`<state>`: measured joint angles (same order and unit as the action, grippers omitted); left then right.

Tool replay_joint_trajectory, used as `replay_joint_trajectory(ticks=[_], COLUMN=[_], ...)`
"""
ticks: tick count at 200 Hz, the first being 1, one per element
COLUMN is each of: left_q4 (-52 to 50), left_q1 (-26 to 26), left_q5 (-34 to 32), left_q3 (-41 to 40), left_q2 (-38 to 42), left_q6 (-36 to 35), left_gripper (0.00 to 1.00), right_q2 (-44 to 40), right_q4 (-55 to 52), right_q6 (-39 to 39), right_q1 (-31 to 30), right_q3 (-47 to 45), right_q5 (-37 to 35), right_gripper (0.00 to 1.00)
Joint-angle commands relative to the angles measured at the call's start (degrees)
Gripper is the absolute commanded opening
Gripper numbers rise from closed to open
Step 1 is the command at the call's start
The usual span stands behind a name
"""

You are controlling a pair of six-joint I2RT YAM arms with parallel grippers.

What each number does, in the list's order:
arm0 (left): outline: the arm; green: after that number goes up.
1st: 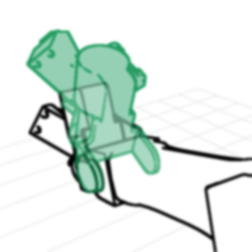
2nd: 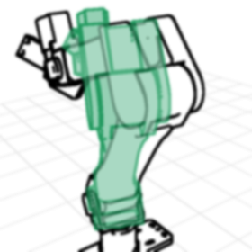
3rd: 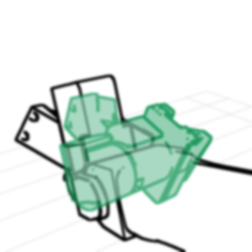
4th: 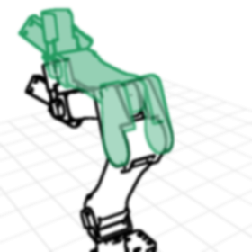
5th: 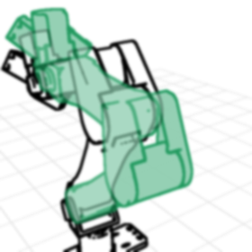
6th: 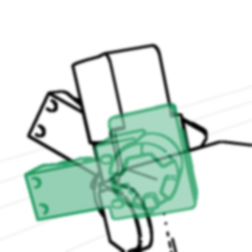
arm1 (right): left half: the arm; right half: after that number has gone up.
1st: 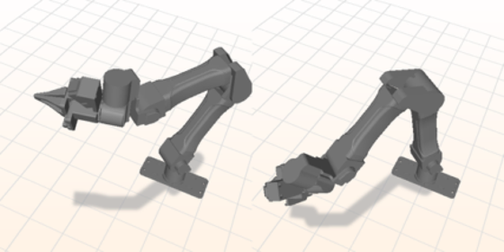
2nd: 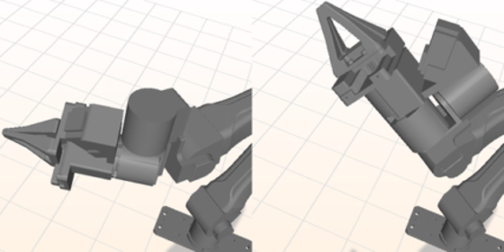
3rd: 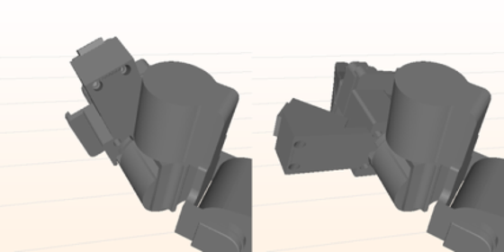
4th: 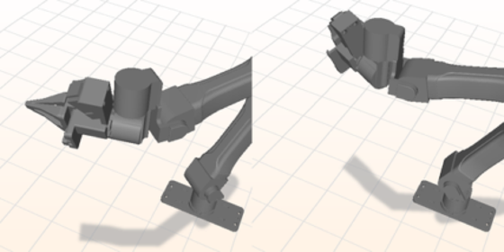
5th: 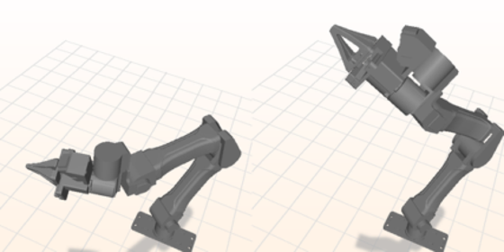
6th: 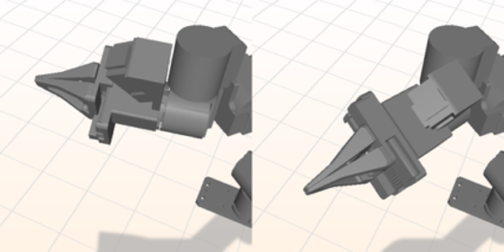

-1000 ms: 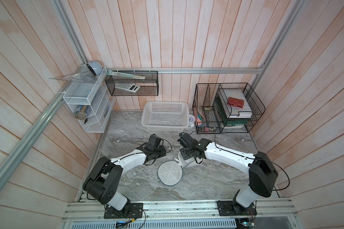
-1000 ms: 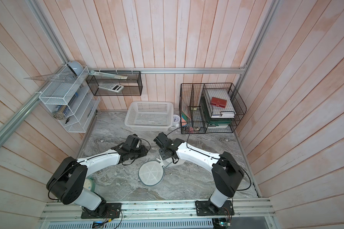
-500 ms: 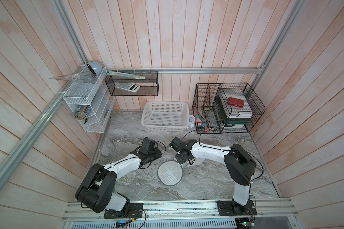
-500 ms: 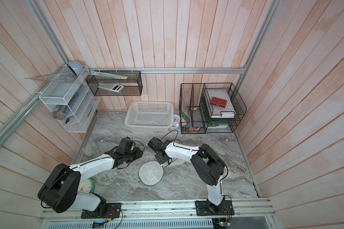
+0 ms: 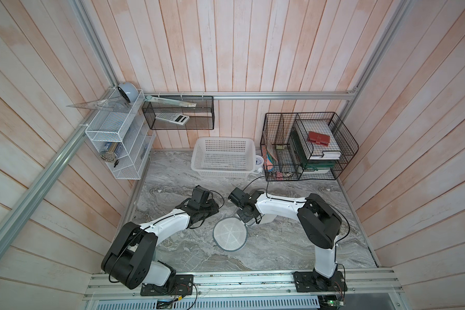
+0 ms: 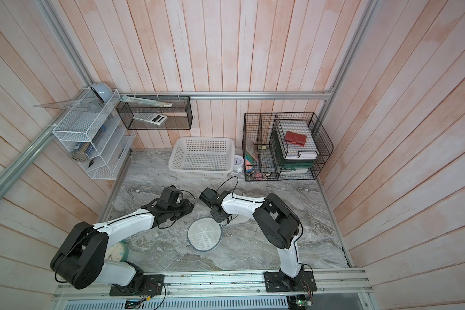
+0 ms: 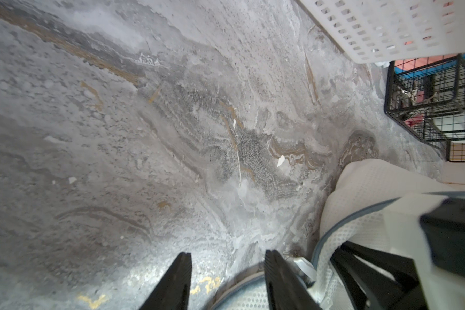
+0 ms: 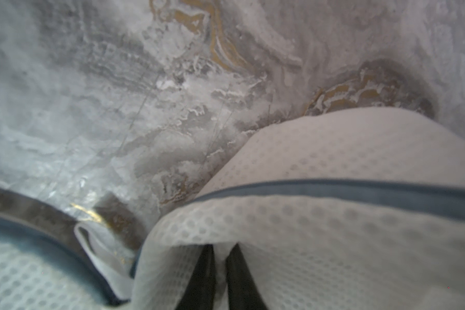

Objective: Turn the laundry bag inside out
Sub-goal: Turn over the laundry bag at the center of the board.

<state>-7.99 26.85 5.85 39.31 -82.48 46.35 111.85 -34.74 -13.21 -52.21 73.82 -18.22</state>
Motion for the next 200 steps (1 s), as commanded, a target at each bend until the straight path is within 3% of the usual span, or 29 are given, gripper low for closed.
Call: replay_joint_trajectory(ticks=[1, 56, 103, 200], left_q4=[1.12, 11.05, 15.98, 17.15], left_q1=[-0.09, 2.20, 5.34, 7.46], left_q5=[1.57, 9.66, 13.31, 13.97], left_q3=[0.50, 1.21, 5.37, 3.85], left_q2=[1.59, -0.96, -7.10, -3.61], left_q6=[0.05, 3.68, 5.00, 0.94], left_gripper=[0.51, 0.63, 0.63, 0.58], right_q2=[-0.66, -10.54, -12.89, -13.58], right_q4=[-0.19, 1.52, 0.28, 0.40], right_q6=[-0.22, -3.71, -5.10, -7.50], right_q1=[-0.17, 0.18, 1.02, 5.97], right_q3=[0.09, 0.25, 1.64, 2.04], right_q5=[-0.84, 2.83, 8.34, 18.68], right_gripper=[0.00, 0.00, 0.00, 0.00])
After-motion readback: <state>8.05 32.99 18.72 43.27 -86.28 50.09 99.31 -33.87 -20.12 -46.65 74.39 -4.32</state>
